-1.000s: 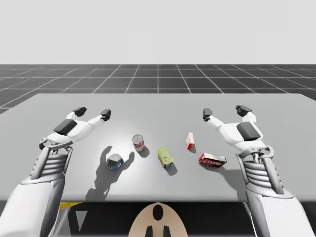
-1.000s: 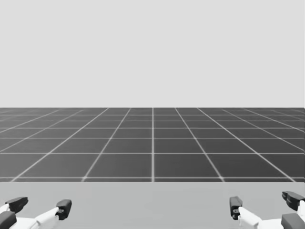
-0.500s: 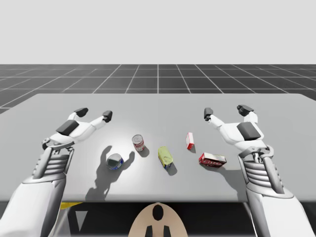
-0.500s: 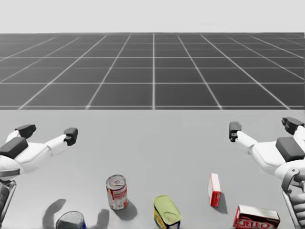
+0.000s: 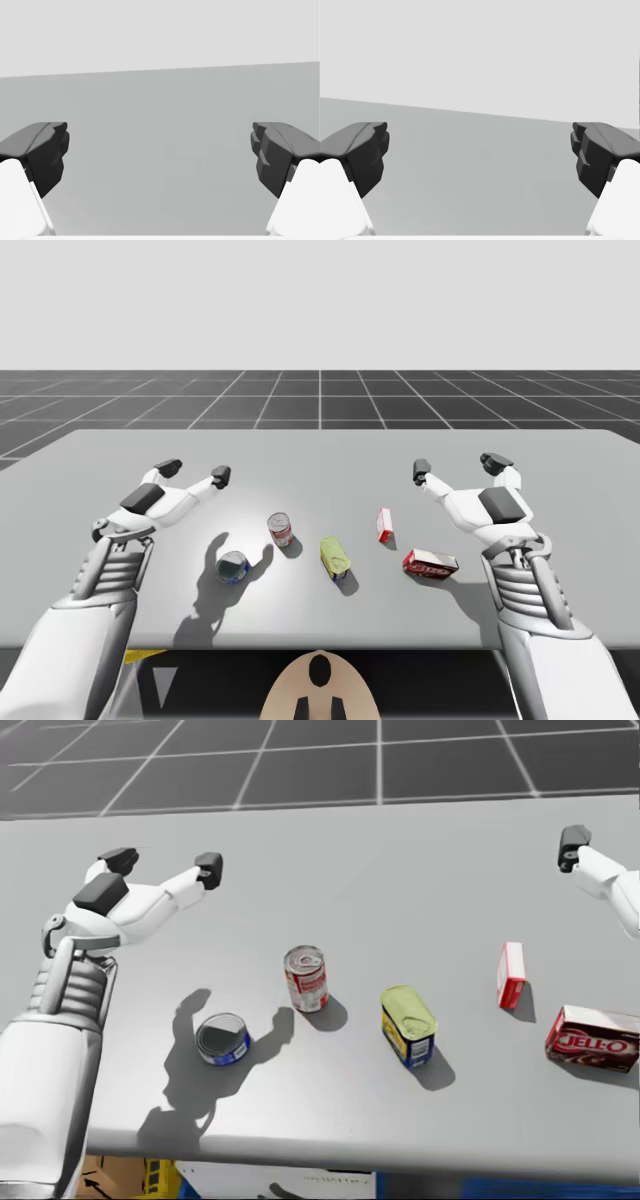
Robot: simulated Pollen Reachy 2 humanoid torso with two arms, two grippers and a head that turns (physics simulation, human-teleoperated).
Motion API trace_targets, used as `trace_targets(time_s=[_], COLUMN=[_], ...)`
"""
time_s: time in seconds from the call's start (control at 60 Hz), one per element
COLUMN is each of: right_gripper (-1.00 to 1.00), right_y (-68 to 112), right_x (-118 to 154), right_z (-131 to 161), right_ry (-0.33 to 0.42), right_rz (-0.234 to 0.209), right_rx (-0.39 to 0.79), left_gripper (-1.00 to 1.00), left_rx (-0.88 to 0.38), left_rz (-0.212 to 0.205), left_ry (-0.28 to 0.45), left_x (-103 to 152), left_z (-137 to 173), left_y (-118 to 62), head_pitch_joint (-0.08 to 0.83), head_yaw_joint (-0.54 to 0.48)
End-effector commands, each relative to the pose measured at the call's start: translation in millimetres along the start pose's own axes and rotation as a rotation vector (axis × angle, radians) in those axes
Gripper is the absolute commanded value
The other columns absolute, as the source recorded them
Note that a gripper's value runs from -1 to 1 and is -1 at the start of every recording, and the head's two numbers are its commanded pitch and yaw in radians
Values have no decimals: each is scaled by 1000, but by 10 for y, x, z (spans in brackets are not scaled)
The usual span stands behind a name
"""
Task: Grasp the tuna can and hold it up.
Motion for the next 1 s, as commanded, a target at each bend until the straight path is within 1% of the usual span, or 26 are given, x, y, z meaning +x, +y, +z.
trace_targets(time_s=[0.017,0.083,0.283,0.467,0.55,0.567,0.6,0.633,0.65,0.667,0.683,0.733,0.767,0.867,1.0], right_gripper=[-1000,-1000,-1000,-1000,-1000,-1000,-1000,-1000,-1000,-1000,-1000,-1000,-1000,-1000,-1000], right_y=[2,14,44,56,54,53,51,51,51,51,53,56,58,62,65], right_x=[-9,-13,-50,-75,-74,-74,-75,-77,-77,-78,-81,-82,-84,-92,-100], right_z=[-2,0,-18,-27,-26,-25,-26,-24,-24,-24,-24,-22,-24,-30,-29], right_ry=[4,5,11,19,17,17,17,18,18,18,19,19,18,18,21], right_rz=[9,11,21,27,28,28,29,28,28,29,29,29,30,36,39], right_rx=[1,7,19,21,18,17,15,11,11,10,8,7,7,6,4], left_gripper=[-1000,-1000,-1000,-1000,-1000,-1000,-1000,-1000,-1000,-1000,-1000,-1000,-1000,-1000,-1000], left_rx=[4,6,6,0,-9,-21,-34,-49,-49,-58,-76,-87,-120,-163,-199], left_rz=[-1,-2,-2,0,2,10,19,12,12,16,32,36,54,35,-11], left_ry=[4,5,4,2,-10,-11,-2,30,30,30,38,57,65,90,111], left_x=[-9,-16,-11,17,106,135,160,196,196,215,245,275,310,323,272], left_z=[-8,-12,-13,1,71,100,133,205,205,249,305,366,449,619,858], left_y=[0,0,6,-12,-52,-66,-84,-119,-119,-129,-147,-158,-171,-194,-199], head_pitch_joint=[666,701,751,764,761,759,755,752,752,752,751,752,756,756,756], head_yaw_joint=[190,234,340,350,351,350,348,344,344,343,341,341,342,347,349])
